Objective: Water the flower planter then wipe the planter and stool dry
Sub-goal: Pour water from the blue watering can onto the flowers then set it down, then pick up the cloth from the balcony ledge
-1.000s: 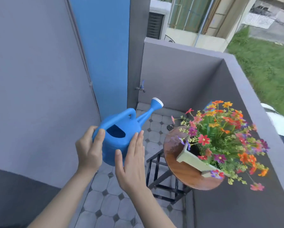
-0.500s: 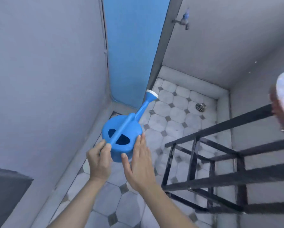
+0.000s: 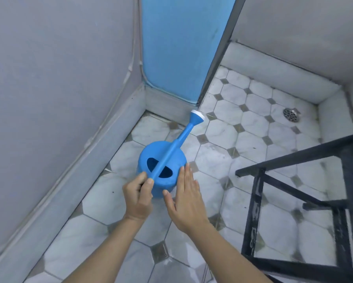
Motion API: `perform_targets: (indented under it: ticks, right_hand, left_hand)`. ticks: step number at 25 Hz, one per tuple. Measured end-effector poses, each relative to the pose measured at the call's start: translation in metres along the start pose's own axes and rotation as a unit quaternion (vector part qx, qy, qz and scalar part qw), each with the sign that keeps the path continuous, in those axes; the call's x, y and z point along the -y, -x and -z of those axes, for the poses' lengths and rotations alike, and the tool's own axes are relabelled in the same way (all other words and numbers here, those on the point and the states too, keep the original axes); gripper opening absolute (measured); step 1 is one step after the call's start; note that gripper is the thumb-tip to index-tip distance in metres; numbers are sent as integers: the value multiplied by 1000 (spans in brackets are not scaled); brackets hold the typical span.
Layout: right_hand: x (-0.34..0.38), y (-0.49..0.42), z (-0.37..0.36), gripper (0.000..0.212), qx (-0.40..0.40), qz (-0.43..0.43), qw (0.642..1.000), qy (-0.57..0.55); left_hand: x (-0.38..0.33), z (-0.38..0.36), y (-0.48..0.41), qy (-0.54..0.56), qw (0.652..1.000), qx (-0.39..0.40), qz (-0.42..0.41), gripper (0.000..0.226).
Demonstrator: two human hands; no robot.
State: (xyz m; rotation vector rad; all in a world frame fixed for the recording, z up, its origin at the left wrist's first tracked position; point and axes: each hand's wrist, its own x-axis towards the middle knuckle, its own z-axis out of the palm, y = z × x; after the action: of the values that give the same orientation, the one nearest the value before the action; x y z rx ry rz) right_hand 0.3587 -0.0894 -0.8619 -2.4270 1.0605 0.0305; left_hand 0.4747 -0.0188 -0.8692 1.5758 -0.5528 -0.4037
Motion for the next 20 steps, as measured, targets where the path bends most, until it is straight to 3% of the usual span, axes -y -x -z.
perform_targets:
  ticks: [5,7,9,14,17,20]
  right_hand:
    - [-11,-12,-25,83,-7,19,1000,1]
    - [-11,-9,-14,82,10,15,1000,18]
    - [1,2,18,82,36,7,999,35]
    - [79,42,161,96,54,9,996,66]
    - [149,66,280,95,16,12,998,55]
    - [223,99,413,99,-46,16,998,31]
  left_hand:
    - [30,0,1,5,1000,-4,-9,31]
    - [16,5,1,-51,998,-9,-32,25]
    - [-17,13,2,-99,995,-17,7,30]
    - [-168,38,7,-159,973,101,137,47]
    - [-298,52,-8,-136,976,104,135,59]
    - [-451,62,-25,-127,981,111,95,46]
